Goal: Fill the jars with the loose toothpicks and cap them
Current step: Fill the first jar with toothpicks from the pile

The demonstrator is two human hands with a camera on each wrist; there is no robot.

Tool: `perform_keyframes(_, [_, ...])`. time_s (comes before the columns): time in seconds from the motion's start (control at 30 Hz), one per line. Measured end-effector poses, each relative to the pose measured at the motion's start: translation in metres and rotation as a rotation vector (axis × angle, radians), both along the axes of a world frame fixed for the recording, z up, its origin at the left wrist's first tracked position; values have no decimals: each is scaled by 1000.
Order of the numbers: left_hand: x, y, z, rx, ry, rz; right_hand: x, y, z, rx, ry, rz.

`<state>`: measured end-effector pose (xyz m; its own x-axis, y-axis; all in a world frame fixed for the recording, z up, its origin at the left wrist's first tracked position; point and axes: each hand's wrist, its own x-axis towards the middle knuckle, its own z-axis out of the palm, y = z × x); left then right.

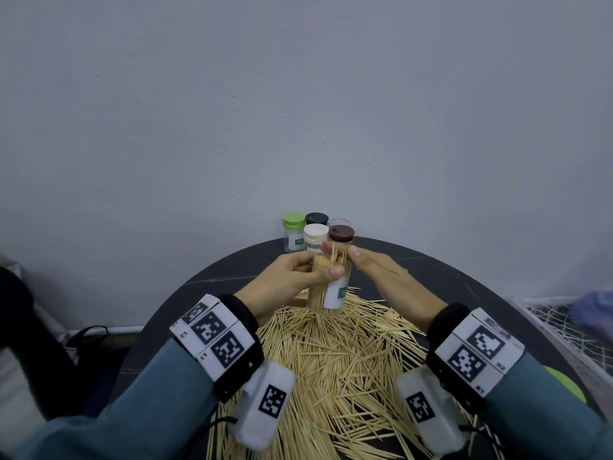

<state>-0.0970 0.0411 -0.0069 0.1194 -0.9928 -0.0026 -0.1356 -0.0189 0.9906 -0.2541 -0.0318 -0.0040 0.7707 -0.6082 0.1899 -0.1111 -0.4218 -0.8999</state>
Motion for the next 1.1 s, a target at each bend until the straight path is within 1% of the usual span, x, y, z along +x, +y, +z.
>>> perform_keyframes(0.13, [2, -1, 0, 5, 7, 38, 0, -3, 0, -45, -22, -28])
perform_keyframes(0.3, [4, -1, 0, 11, 12, 59, 1, -4, -1, -132, 64, -7])
perform_keyframes(0.43, [4, -2, -2, 20, 0, 52, 0, -6, -4, -216, 147, -62])
perform_keyframes(0.57, [4, -2, -2, 21, 8, 53, 1, 1, -2, -198, 81, -19])
perform_keyframes(0.7, [6, -2, -2, 19, -2, 61, 1, -2, -4, -266, 157, -38])
perform_keyframes(0.8, [6, -3, -3, 21, -6, 58, 0, -3, -5, -271, 155, -55])
perform_keyframes(0.97, [9, -3, -4, -1, -33, 79, -1, -2, -2, -285, 177, -12])
perform_keyframes(1.1, [9, -4, -4, -15, -32, 98, -4, -5, -3, -308, 154, -61])
